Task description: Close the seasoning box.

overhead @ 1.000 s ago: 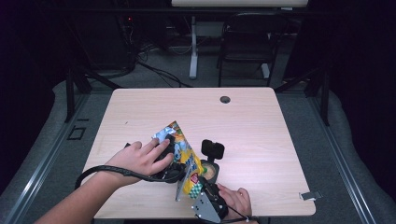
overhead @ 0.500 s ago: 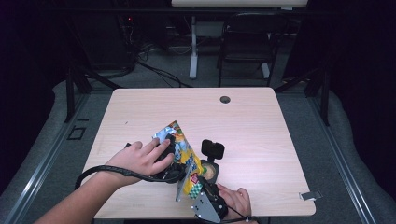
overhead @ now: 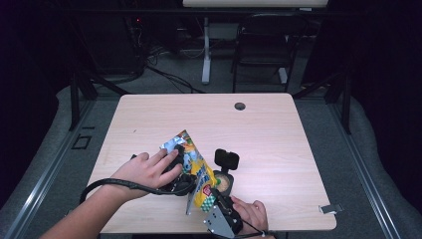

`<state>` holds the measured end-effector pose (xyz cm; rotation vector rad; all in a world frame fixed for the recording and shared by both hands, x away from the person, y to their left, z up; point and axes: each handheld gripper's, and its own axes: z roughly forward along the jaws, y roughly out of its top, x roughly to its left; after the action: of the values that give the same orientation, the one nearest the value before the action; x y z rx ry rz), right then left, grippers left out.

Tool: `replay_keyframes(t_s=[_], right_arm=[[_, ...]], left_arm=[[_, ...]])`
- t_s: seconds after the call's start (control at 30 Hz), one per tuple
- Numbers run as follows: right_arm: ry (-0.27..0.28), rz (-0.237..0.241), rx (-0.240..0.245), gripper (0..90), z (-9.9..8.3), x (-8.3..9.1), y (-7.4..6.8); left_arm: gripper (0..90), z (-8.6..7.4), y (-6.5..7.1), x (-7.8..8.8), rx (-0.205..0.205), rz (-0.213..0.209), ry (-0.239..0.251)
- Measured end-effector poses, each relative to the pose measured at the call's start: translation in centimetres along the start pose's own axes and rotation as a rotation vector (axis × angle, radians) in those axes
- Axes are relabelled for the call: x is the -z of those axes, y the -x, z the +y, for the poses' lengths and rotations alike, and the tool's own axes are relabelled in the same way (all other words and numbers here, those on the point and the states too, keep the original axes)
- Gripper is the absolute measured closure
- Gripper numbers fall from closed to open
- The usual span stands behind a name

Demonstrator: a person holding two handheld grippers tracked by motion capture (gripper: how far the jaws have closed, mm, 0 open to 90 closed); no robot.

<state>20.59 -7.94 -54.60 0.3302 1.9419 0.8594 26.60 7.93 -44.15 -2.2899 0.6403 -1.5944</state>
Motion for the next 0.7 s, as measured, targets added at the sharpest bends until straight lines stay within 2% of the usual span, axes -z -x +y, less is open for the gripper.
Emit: replay_keyframes(t_s=[0.07,0.1,0.13,0.23,0.27,0.3,0.5,0.53,0.7], right_arm=[[0.011,0.003,-0.004,88.4,0.0,0.0,-0.1],[-0.005,-0.005,0.012,88.4,0.1,0.1,0.0],[0.005,-0.003,0.007,88.4,0.1,0.0,-0.1],[0.006,-0.005,0.011,88.4,0.1,0.0,-0.1],[0.003,-0.008,0.014,88.4,0.1,0.0,0.0],[0.019,-0.003,0.001,88.4,0.0,-0.1,-0.1],[-0.003,-0.015,0.022,88.3,0.1,0.1,0.0],[-0.002,-0.016,0.022,88.3,0.1,0.1,0.0],[0.002,-0.015,0.023,88.3,0.1,0.0,-0.1]], left_arm=[[74.3,-0.1,0.2,-0.1,0.018,-0.016,0.003],[74.3,-0.1,0.3,-0.1,0.015,-0.001,0.002],[74.4,-0.2,0.4,-0.1,0.028,-0.009,0.004],[74.5,-0.3,0.7,-0.2,0.036,-0.009,0.004],[74.6,-0.3,0.8,-0.2,0.042,-0.001,0.003],[74.6,-0.3,0.9,-0.2,0.049,-0.001,0.003],[74.8,-0.6,1.8,-0.5,0.094,-0.022,0.008],[74.8,-0.7,2.1,-0.6,0.109,-0.014,0.012],[75.0,-0.8,2.5,-0.8,0.130,-0.029,0.011]])
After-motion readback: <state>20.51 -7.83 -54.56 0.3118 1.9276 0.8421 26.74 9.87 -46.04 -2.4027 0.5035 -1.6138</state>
